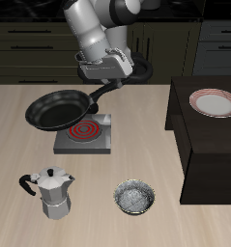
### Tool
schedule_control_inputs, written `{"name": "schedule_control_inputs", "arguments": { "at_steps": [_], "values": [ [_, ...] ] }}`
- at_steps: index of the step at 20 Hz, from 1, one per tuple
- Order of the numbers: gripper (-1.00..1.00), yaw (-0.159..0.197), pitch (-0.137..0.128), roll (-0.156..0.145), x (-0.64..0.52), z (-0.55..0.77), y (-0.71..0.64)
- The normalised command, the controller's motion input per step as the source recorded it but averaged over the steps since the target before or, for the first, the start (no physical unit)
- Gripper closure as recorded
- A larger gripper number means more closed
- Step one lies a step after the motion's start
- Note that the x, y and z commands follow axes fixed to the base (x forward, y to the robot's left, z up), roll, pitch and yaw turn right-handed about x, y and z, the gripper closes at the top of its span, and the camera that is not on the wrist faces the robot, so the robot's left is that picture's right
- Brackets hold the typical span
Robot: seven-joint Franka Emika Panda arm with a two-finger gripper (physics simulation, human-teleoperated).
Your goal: Place the frypan on the top layer of the shelf and place the moka pot on the stove
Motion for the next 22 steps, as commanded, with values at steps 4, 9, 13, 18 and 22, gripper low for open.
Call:
{"name": "schedule_control_inputs", "arguments": {
  "at_steps": [4,9,13,18,22],
  "values": [
    [1.0,0.155,0.063,0.054,0.14,0.31,-0.21],
    [1.0,0.14,0.064,0.018,0.2,0.38,-0.22],
    [1.0,0.157,0.014,-0.018,0.01,0.24,-0.14],
    [1.0,0.176,0.061,0.013,0.08,0.21,-0.06],
    [1.0,0.204,0.064,0.023,0.01,0.14,0.07]
  ]
}}
